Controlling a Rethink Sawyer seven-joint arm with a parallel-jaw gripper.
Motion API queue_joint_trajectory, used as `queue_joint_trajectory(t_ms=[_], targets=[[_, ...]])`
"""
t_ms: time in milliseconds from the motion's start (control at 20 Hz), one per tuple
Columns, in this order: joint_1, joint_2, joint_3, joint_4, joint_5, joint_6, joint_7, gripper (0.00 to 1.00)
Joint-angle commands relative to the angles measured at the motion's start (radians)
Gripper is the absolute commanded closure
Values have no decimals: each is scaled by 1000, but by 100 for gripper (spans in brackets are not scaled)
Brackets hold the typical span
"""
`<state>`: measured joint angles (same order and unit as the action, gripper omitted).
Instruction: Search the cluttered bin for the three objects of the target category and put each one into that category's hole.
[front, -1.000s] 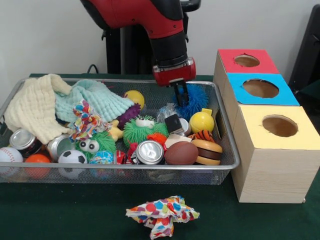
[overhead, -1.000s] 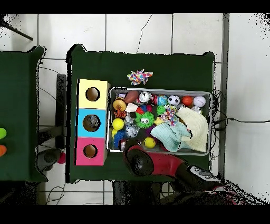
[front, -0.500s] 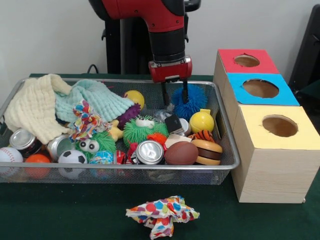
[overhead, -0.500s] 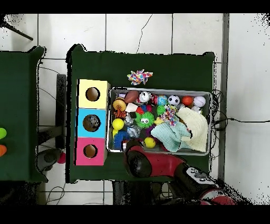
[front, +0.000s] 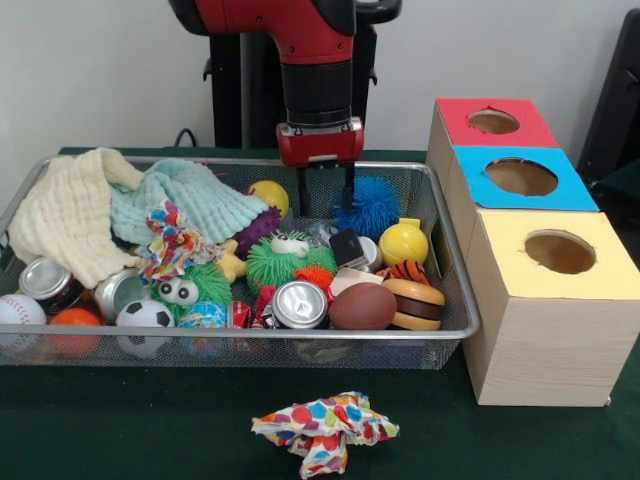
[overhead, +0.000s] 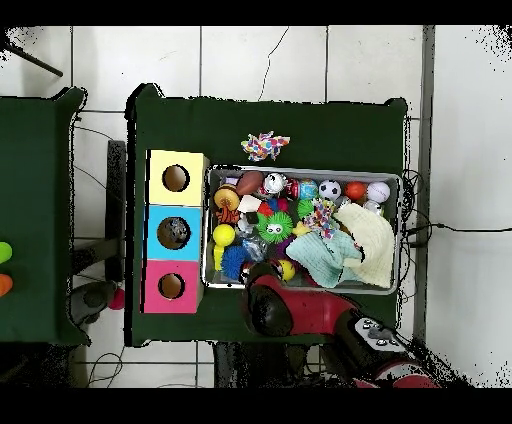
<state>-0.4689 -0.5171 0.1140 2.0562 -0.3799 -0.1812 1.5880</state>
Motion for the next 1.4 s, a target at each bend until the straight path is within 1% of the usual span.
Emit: queue_joint_trajectory(t_ms=[50,200,300,350,550,700,850,1000,1150,1250,1400], targets=[[16,-7,-26,-139,-50,-25,79,0],[5,14,-20,-145,-49,-51,101,0],[-18,40,-2,-144,-43,-65,124,0],[-19,53,-6,-149,-39,-68,127,0],[-3,45,-26,-153,-37,-50,116,0],[-9,58,-26,-157,-32,-101,136,0],[-9,93,-35,-175,-27,-166,151,0],[-6,111,-42,-189,-26,-184,148,0],[29,105,-77,-209,-27,-163,111,0],[51,102,-107,-219,-16,-187,103,0],[55,98,-112,-223,-10,-209,112,0]])
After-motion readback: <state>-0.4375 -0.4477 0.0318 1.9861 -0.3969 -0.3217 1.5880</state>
